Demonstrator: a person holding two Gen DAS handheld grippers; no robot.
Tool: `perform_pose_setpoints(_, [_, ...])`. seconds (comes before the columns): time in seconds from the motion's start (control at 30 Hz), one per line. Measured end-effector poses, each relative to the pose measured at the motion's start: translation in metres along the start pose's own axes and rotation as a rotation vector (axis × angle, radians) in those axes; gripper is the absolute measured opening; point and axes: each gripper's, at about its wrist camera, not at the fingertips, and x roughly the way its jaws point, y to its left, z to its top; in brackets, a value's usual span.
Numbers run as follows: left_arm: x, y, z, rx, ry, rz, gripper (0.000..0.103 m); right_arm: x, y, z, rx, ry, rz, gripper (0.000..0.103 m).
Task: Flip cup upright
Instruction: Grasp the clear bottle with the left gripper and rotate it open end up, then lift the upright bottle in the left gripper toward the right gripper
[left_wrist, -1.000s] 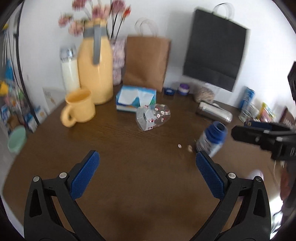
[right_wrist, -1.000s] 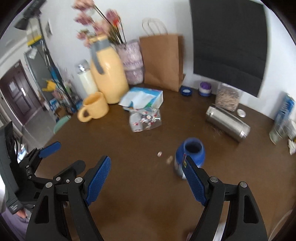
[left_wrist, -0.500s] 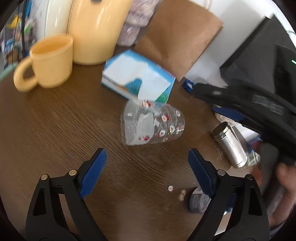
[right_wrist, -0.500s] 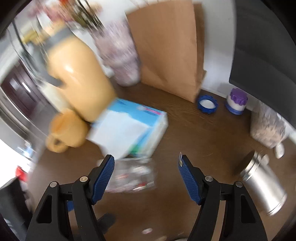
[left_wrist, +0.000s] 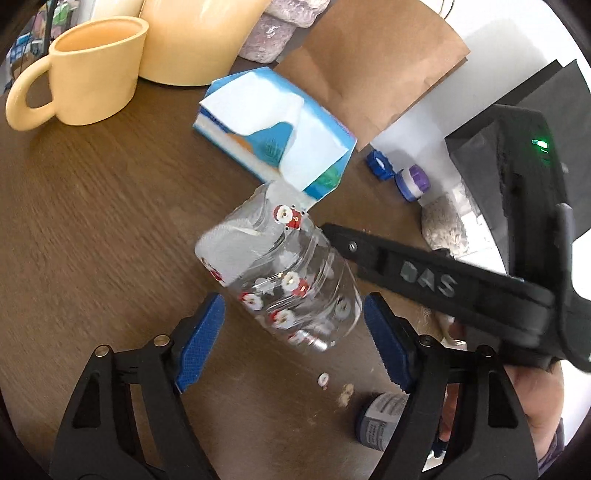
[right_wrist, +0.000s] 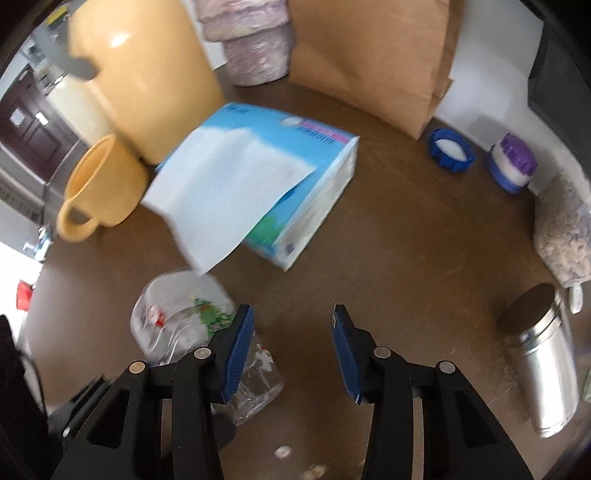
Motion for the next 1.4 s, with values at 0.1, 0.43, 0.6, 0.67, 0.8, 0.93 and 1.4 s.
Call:
perform_pose_setpoints(0.1, [0.002,0.002,0.003,0.019,-0.002,0.015,0.074,-0.003,0.001,-0.013,0.039,0.006,0.049,0.048])
perform_pose_setpoints(0.43, [0.01,-0.002,0.007,0.186,-0.039,0.054,0.06,-0.022,-0.003,-0.038,0.169,-0.113,0.131,0.048])
perform_pose_setpoints(0.6, [-0.002,0.0,-0.001,0.223,-0.064,0.053,0.06,-0.051,0.018,-0.065,0.129,-0.278,-0.046,0.048])
perform_pose_setpoints(0.67, [-0.012,-0.003,-0.006,0.253,-0.095,0.048,0.06,-0.064,0.032,-0.078,0.103,-0.365,-0.148,0.048])
perform_pose_setpoints(0.8, [-0.036,-0.004,-0.022,0.326,-0.151,0.056,0.06,-0.089,0.053,-0.109,0.105,-0.501,-0.21,0.048])
perform_pose_setpoints(0.93, [-0.058,-0.004,-0.045,0.391,-0.209,0.075,0.06,-0.123,0.076,-0.142,0.089,-0.697,-0.309,0.048])
perform_pose_setpoints(1.4, [-0.103,0.035,-0.119,0.496,-0.176,0.059,0.06,-0.109,0.111,-0.231,0.085,-0.624,-0.074,0.061])
